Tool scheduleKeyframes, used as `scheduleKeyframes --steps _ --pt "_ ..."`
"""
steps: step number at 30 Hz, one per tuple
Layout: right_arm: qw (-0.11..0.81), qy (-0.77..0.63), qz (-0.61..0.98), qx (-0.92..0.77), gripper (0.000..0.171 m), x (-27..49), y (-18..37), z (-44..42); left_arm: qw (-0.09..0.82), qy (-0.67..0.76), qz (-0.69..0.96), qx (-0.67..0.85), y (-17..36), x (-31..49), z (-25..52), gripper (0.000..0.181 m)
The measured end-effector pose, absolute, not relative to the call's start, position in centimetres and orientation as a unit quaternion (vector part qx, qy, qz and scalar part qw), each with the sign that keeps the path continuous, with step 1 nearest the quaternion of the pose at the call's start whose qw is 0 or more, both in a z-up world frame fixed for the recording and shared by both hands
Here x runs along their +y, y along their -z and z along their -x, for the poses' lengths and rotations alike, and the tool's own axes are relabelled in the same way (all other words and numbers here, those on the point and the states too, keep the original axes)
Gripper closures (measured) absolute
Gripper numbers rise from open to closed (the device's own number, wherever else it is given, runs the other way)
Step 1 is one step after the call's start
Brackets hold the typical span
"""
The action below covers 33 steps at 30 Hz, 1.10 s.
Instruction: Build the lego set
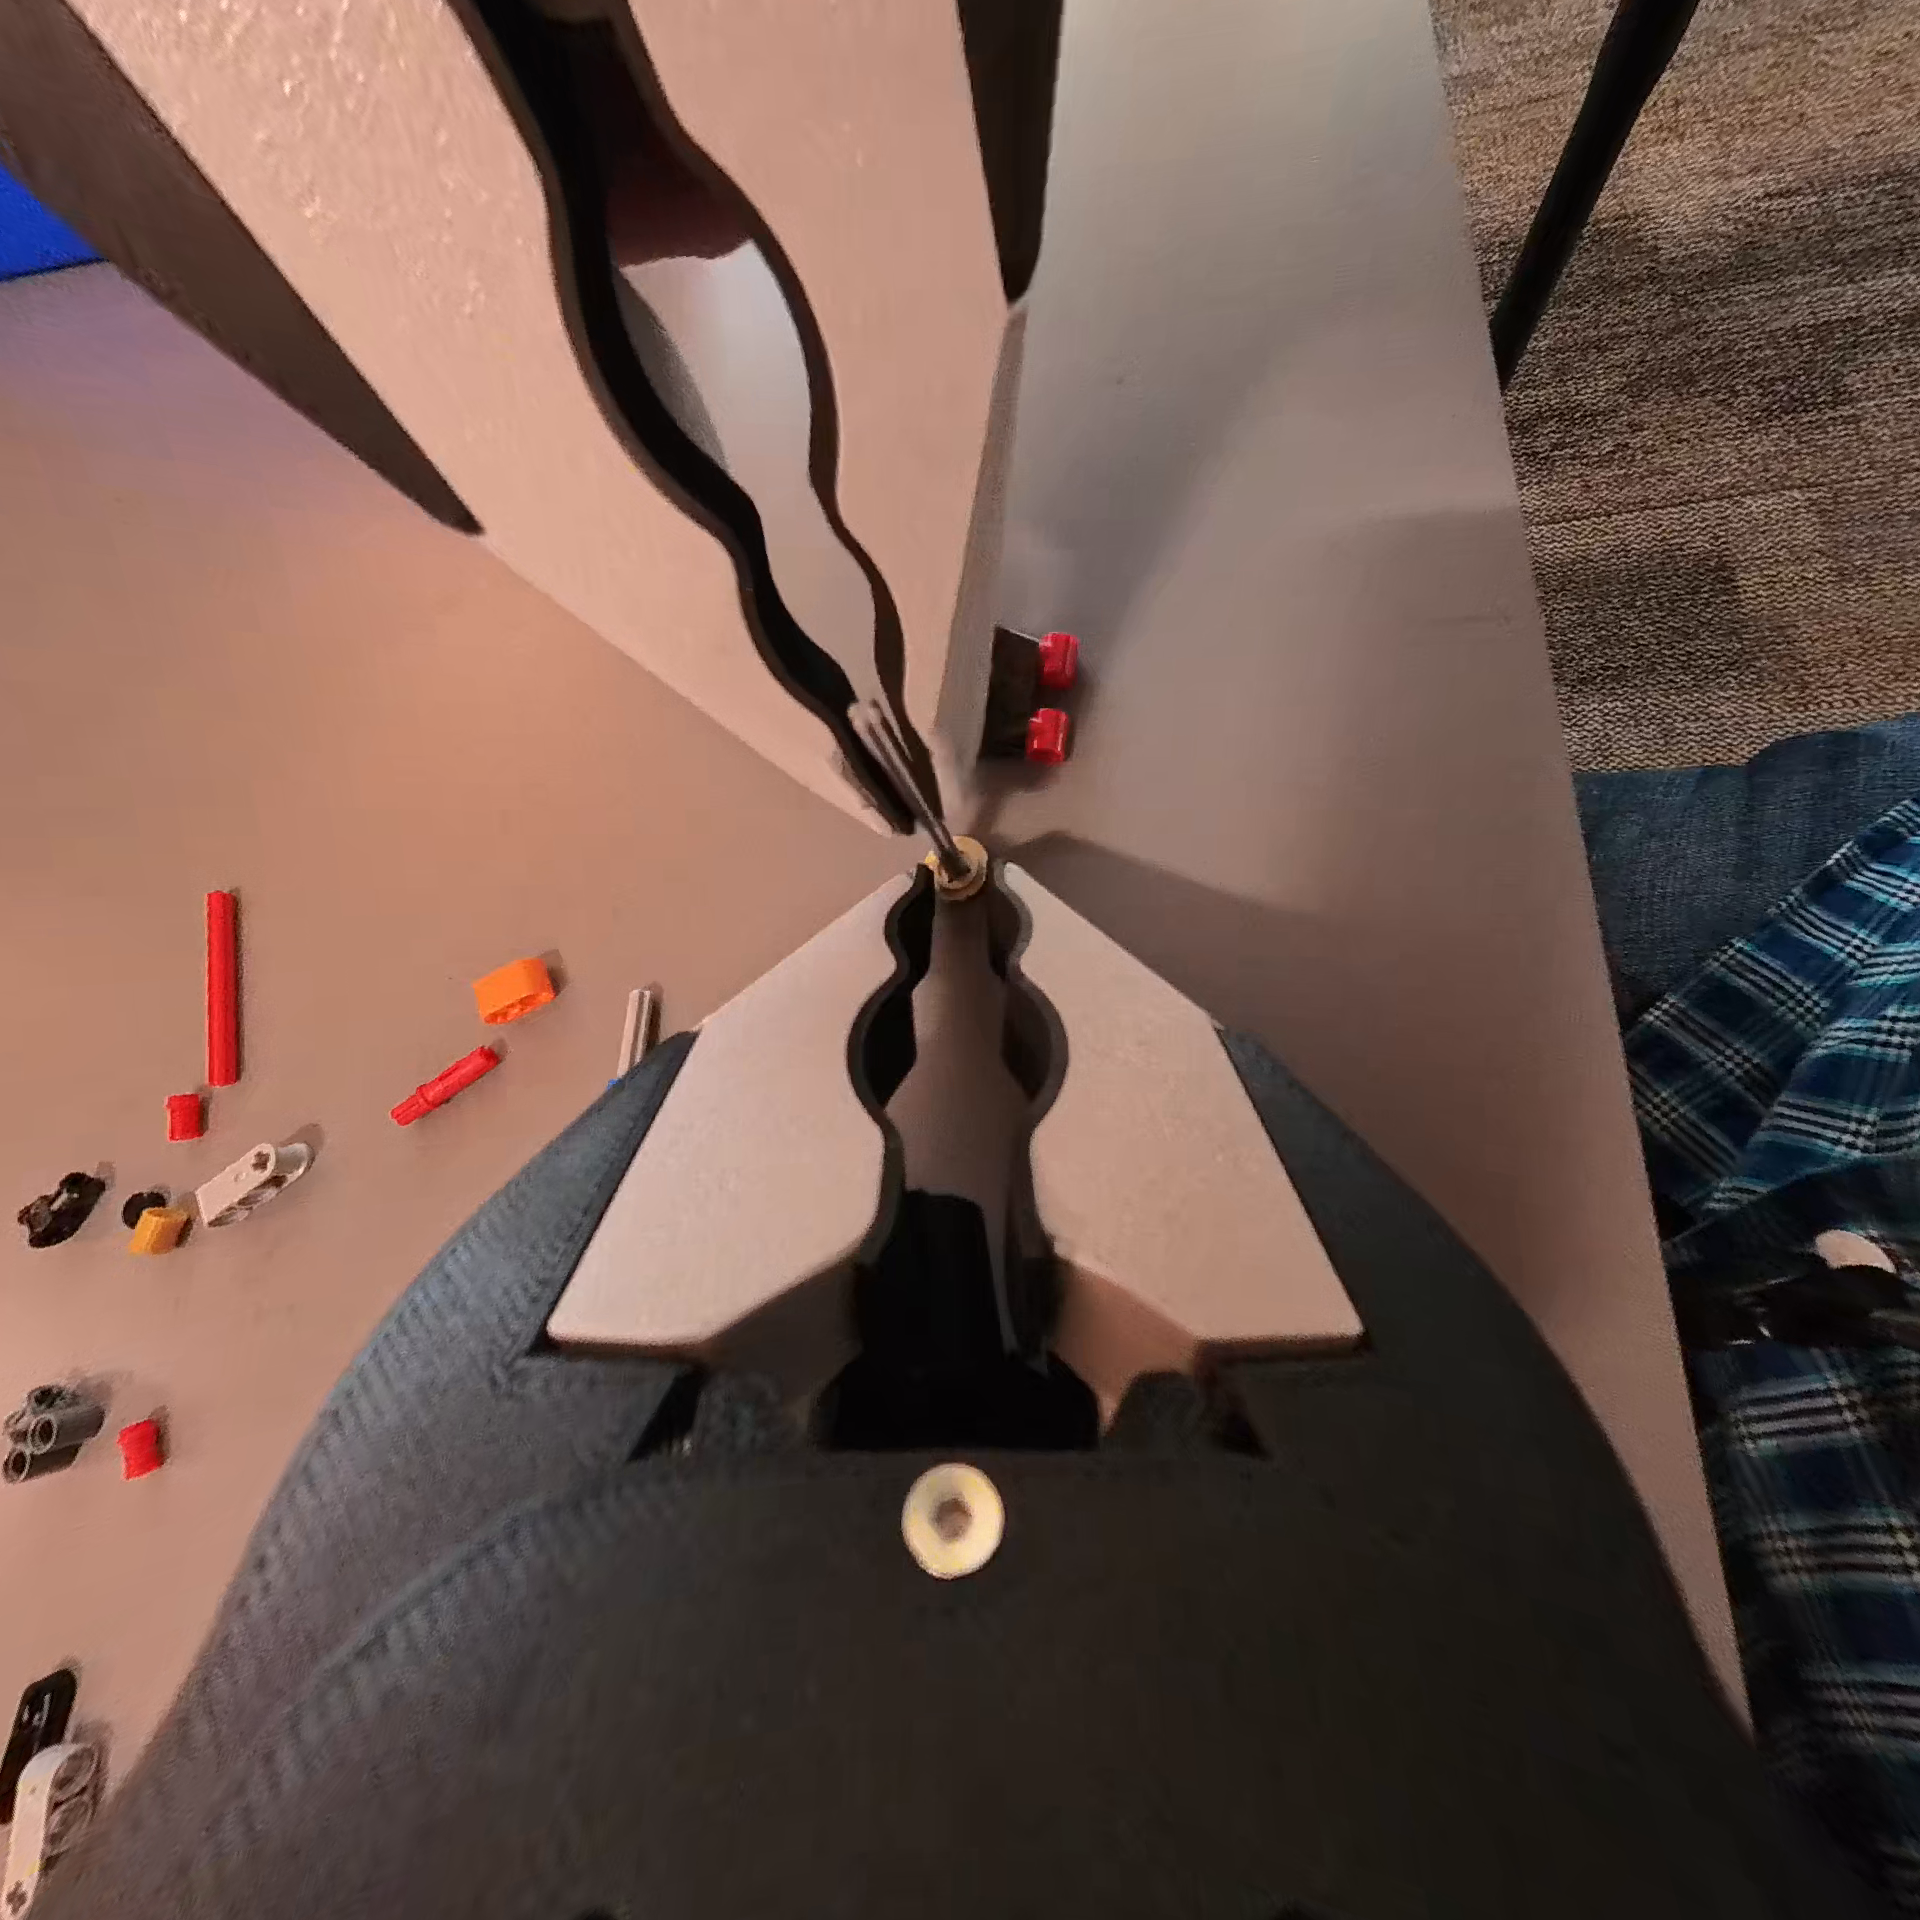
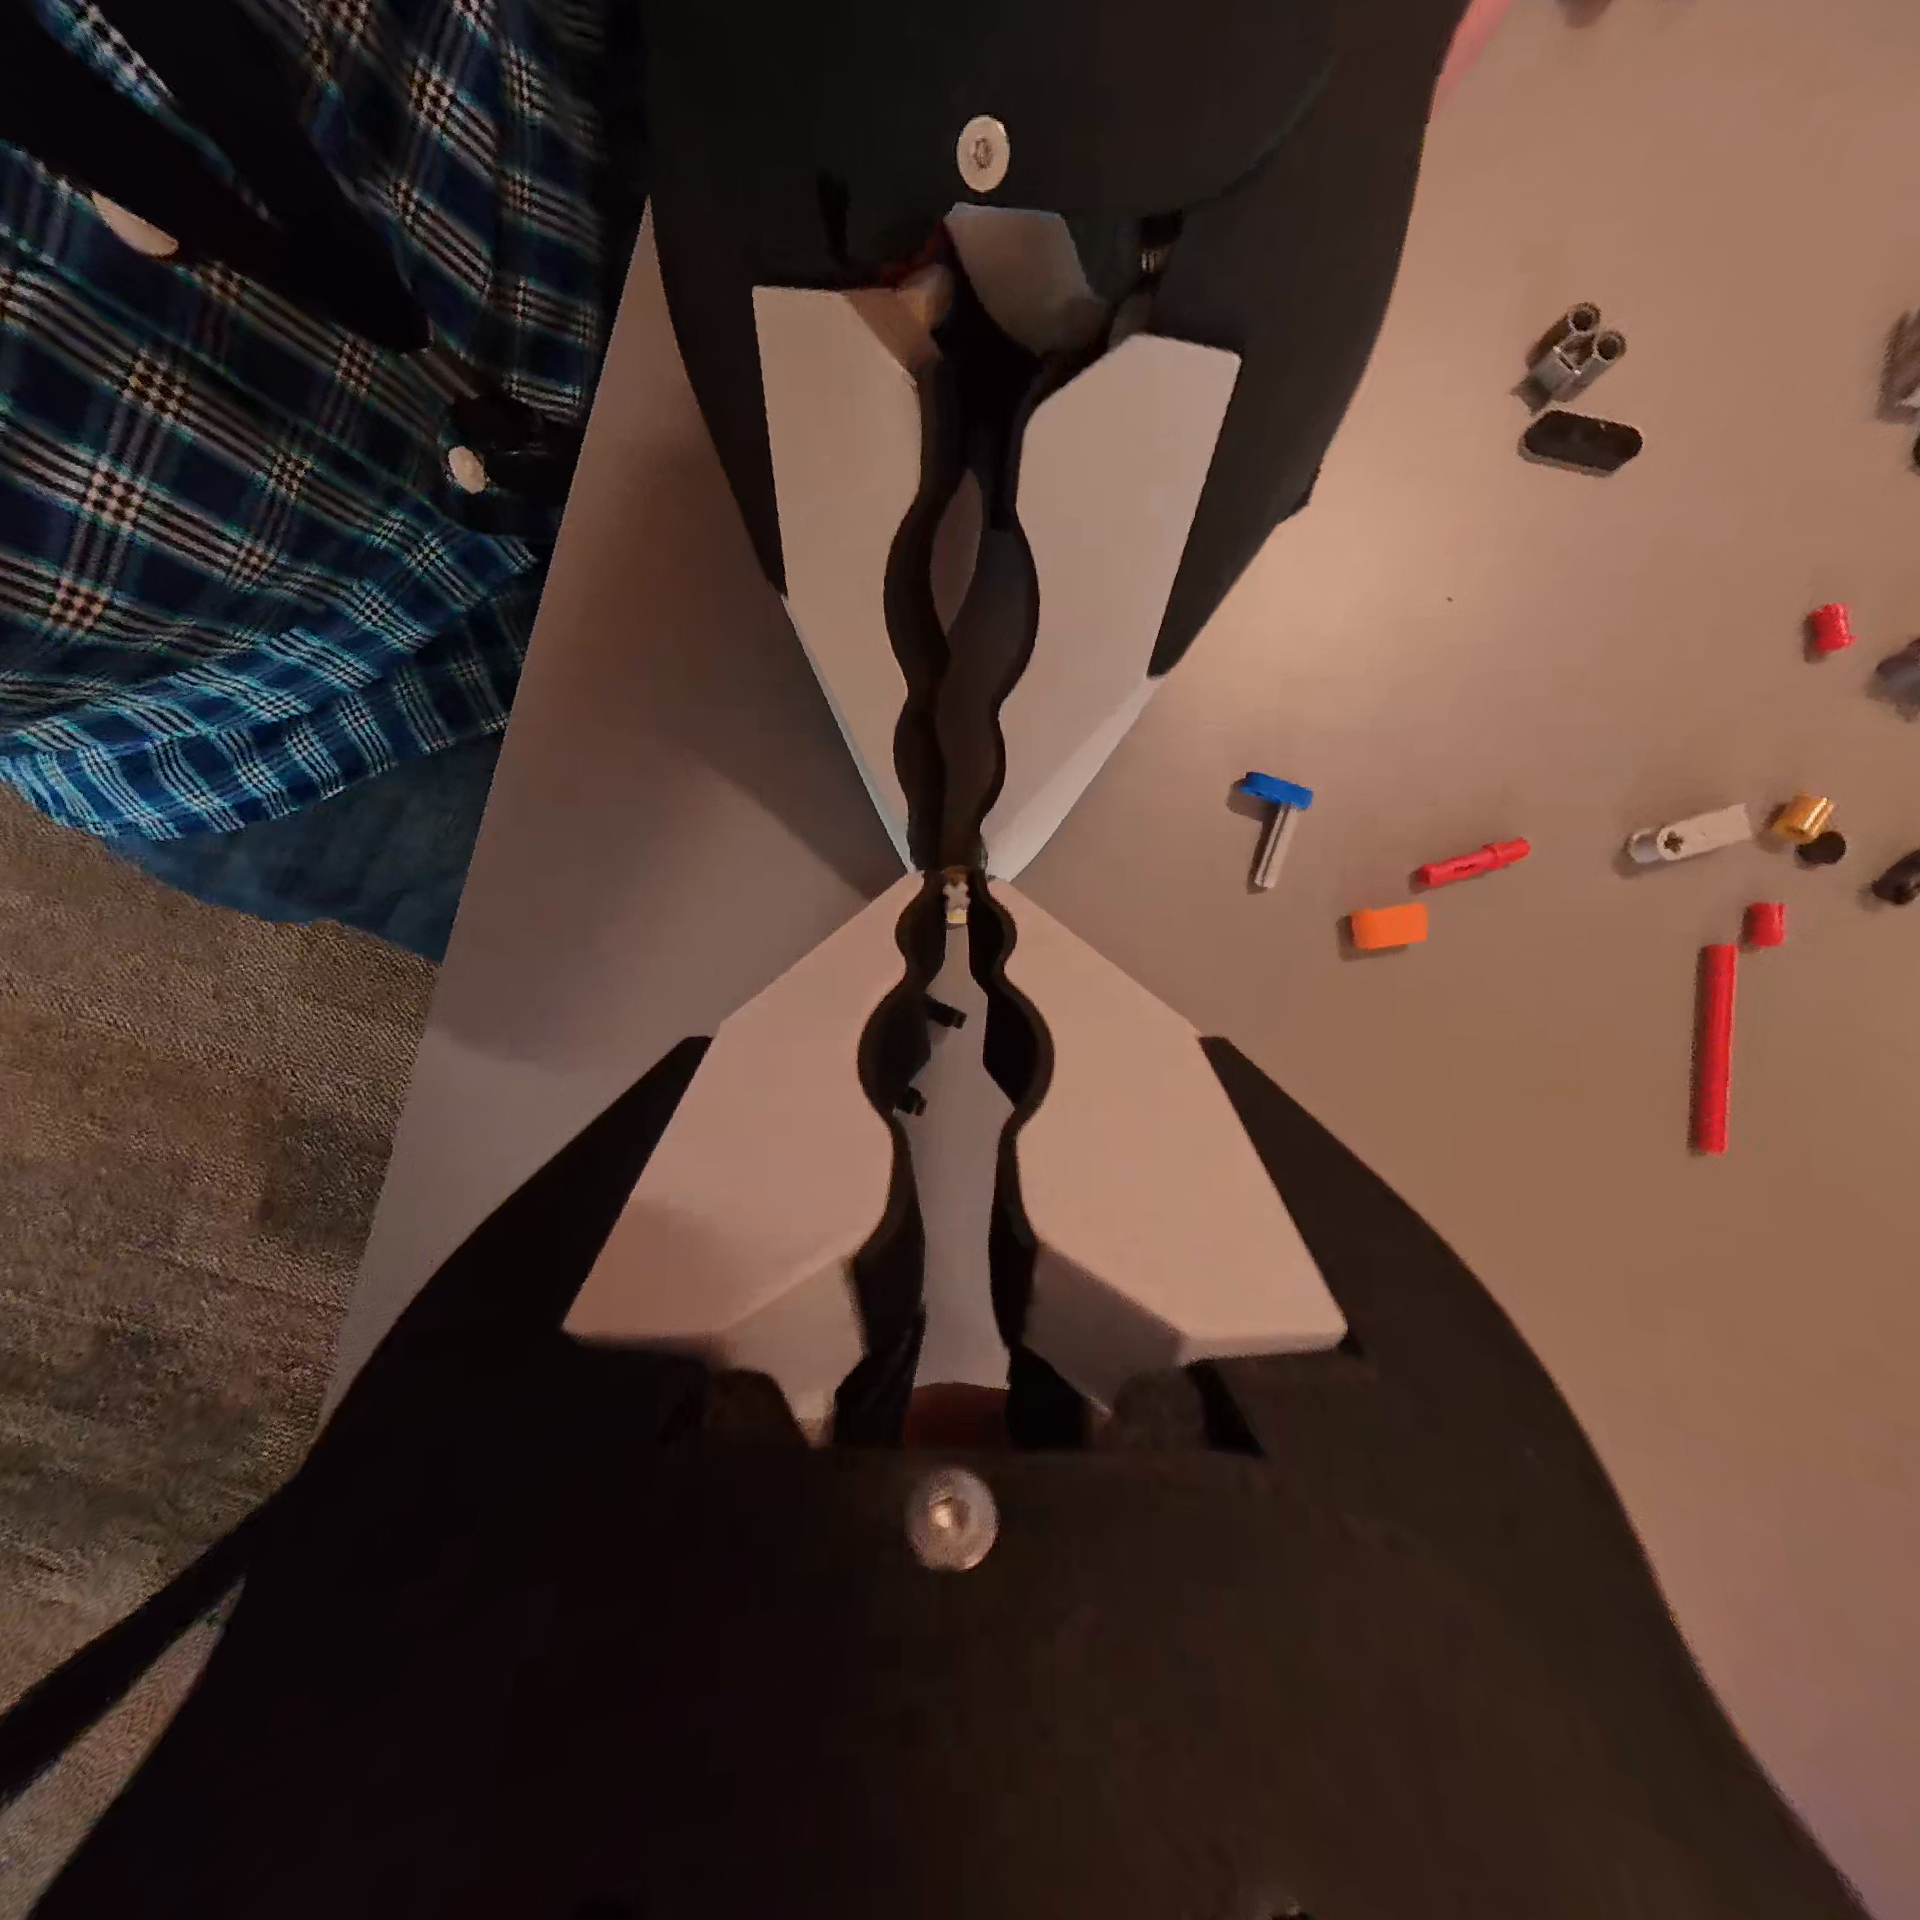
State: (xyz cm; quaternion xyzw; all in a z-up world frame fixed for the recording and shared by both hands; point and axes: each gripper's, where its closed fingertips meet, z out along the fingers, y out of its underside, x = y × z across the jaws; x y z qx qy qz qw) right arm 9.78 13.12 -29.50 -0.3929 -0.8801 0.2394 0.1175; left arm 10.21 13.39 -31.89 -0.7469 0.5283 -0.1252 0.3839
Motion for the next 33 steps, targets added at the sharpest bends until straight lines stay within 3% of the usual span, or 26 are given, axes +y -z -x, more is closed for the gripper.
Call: scheduleKeyframes --steps 15,20,23,33 --pt "0.138 -0.247 0.402 -0.871 0.17 13.2 29.7 -9.5 0.386 0.123 0.747 0.527 31.9 13.5 -10.2 0.171" --pt "0.19 -0.309 0.445 -0.819 0.17 13.9 28.3 -9.3 0.404 0.105 0.753 0.509 31.5 14.0 -9.5 0.153" --pt "0.239 -0.376 0.479 -0.756 0.17 14.2 26.2 -9.1 0.447 0.099 0.75 0.478 30.1 14.9 -9.1 0.147" --pt "0.351 -0.572 0.556 -0.49 0.17 16.0 20.1 -11.2 0.597 0.142 0.688 0.388 23.2 16.1 -10.2 0.157"
